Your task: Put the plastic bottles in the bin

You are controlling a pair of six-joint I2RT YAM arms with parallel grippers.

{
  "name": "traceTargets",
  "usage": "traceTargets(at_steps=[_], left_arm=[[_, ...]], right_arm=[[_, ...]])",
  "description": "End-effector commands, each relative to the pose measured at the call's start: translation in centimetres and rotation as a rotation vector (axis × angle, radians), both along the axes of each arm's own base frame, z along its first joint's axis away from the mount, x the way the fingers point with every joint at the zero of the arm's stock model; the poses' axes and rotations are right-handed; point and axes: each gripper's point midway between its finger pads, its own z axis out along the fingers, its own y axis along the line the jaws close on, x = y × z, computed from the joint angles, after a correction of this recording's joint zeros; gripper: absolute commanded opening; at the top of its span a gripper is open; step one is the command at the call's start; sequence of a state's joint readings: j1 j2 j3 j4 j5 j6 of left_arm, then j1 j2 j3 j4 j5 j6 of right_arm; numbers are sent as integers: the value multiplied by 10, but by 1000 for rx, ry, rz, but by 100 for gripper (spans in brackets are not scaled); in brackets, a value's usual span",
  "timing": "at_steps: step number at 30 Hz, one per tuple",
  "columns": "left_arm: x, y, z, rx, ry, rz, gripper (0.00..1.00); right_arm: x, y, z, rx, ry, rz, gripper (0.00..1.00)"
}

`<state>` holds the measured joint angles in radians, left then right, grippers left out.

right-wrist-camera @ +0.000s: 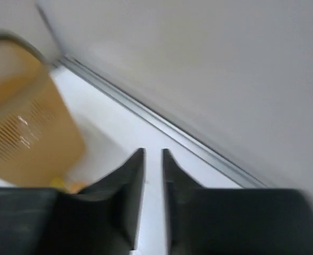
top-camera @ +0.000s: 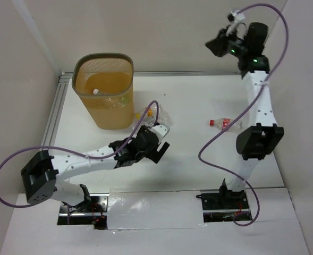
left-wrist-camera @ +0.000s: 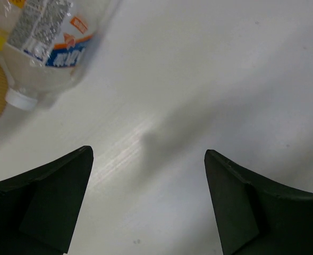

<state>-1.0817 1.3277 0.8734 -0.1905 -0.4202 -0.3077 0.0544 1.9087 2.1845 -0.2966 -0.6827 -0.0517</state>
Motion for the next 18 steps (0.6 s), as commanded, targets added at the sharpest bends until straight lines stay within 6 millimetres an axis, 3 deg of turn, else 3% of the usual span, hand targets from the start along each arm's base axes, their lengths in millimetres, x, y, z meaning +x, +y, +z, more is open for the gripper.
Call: traceTargets(at_steps=[1, 2, 3, 4, 6, 7, 8, 12, 14, 17, 18], left_arm=[[39, -30, 35, -24, -103, -88, 98], [44, -32, 33, -3, -98, -101, 96], [56, -40, 31, 32, -106, -113, 94], [65, -41, 31, 41, -110, -110, 93], [76, -42, 25, 77, -98, -116, 92], [88, -42, 22, 91, -95, -121, 91], [95, -42, 20, 96, -92, -120, 91], [129, -36, 12, 142, -64, -80, 91], [141, -34, -2, 173, -43, -68, 91], [154, -29, -7, 201, -20, -39, 92], [159, -25, -20, 225, 5, -30, 92]], right_arm=[[-49, -39, -86, -116, 248, 119, 20], [-70, -51, -108, -130, 338, 127, 17], [-77, -73, -127, -178, 341, 117, 18], [-94, -80, -171, -173, 453, 124, 22], [-127, -90, -191, -199, 481, 120, 32], [-150, -95, -228, -203, 551, 131, 43], [-167, -93, -225, -231, 522, 129, 50], [-208, -96, -257, -274, 524, 98, 67], [-225, -92, -271, -268, 546, 103, 69], [-236, -92, -283, -250, 584, 98, 70], [-239, -93, -288, -235, 600, 96, 70]])
